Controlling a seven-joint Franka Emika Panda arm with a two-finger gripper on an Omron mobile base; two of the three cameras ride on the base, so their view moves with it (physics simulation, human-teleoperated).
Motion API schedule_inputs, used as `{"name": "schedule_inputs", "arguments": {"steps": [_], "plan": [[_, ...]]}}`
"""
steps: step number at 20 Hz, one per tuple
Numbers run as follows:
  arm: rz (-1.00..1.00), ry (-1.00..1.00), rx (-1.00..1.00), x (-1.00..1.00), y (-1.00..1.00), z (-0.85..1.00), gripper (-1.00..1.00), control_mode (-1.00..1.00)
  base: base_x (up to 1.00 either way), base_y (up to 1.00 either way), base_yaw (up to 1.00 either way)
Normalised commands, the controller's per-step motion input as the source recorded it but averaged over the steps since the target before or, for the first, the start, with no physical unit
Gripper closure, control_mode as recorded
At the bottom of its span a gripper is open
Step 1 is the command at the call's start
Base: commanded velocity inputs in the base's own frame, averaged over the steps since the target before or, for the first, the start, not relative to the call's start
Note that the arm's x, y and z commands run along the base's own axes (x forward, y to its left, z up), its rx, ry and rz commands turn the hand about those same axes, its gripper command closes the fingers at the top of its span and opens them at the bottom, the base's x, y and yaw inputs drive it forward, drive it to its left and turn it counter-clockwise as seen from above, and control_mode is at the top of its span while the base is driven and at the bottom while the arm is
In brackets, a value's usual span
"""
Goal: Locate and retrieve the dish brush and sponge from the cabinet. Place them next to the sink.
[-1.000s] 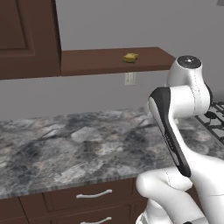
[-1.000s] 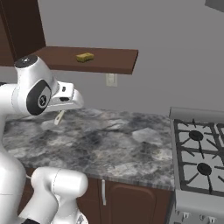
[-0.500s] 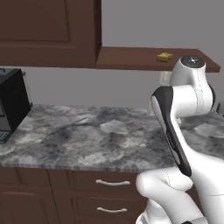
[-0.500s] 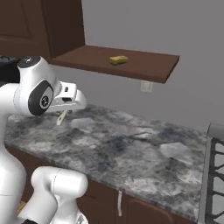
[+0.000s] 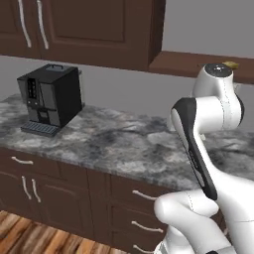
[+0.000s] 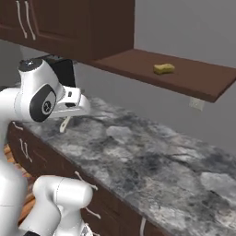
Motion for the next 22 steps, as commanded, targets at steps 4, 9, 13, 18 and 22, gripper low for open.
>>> {"name": "schedule_inputs", "arguments": {"steps": [4,9,13,18,22], "plan": [[0.00,0.00,0.00,0.00,0.00,0.00,1.00,1.00,-0.11,0.27,0.47],[0.00,0.00,0.00,0.00,0.00,0.00,1.00,1.00,-0.06,0.24,0.50],[0.00,0.00,0.00,0.00,0.00,0.00,1.00,1.00,-0.05,0.27,0.50],[0.00,0.00,0.00,0.00,0.00,0.00,1.00,1.00,-0.05,0.23,0.50],[0.00,0.00,0.00,0.00,0.00,0.00,1.00,1.00,-0.02,0.17,0.50]]}}
